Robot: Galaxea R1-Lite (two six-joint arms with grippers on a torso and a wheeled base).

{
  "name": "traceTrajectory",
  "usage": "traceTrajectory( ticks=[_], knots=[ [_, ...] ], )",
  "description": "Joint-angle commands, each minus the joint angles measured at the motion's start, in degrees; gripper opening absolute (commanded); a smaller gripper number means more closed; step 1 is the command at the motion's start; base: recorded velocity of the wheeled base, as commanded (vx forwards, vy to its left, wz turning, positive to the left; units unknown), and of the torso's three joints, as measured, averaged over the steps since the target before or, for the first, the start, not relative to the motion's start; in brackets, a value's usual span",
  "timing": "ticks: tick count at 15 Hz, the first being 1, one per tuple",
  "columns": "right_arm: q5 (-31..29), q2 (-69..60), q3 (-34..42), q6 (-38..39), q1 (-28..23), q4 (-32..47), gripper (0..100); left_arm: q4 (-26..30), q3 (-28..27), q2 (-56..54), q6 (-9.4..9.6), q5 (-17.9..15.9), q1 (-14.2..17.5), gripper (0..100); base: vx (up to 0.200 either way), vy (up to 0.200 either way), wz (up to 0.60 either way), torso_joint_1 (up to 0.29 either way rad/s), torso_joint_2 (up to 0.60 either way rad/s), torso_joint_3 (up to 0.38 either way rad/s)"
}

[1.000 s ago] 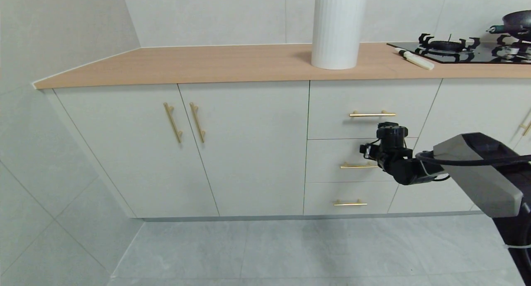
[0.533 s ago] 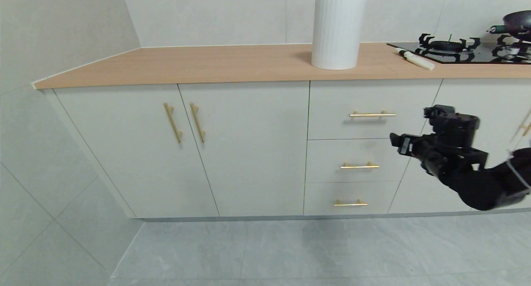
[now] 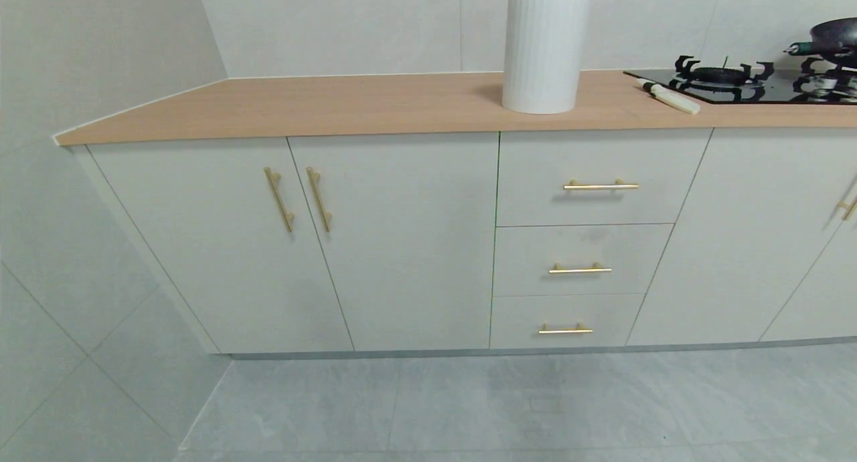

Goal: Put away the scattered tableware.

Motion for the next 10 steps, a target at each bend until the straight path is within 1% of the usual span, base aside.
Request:
traceTrajectory(
  ticks=[1,2,3,4,6,9,10],
  knots=[
    [5.0,-31.9,-1.9,-3.4,-3.3,27.3,100,0.0,0.0,0.0,-0.01,0.0,0.0,100,0.0,0.0,0.0,0.0,0.0,0.0],
    [10.4,-38.4,-5.0,-0.9,-2.6,41.4,100,0.0,0.0,0.0,-0.01,0.0,0.0,100,0.0,0.0,0.0,0.0,0.0,0.0],
    [13.4,-41.6,-6.4,2.9,-1.4,48.4,100,0.0,0.0,0.0,-0.01,0.0,0.0,100,0.0,0.0,0.0,0.0,0.0,0.0],
    [14.2,-44.1,-6.6,4.9,-1.1,52.0,100,0.0,0.0,0.0,-0.01,0.0,0.0,100,0.0,0.0,0.0,0.0,0.0,0.0],
    [14.5,-50.3,-5.0,5.0,-1.1,57.3,100,0.0,0.0,0.0,-0.01,0.0,0.0,100,0.0,0.0,0.0,0.0,0.0,0.0],
    [13.1,-51.7,-3.5,5.5,-2.9,57.8,100,0.0,0.0,0.0,-0.01,0.0,0.0,100,0.0,0.0,0.0,0.0,0.0,0.0],
    [13.5,-54.2,-2.1,5.1,-4.8,58.2,100,0.0,0.0,0.0,-0.01,0.0,0.0,100,0.0,0.0,0.0,0.0,0.0,0.0]
  ],
)
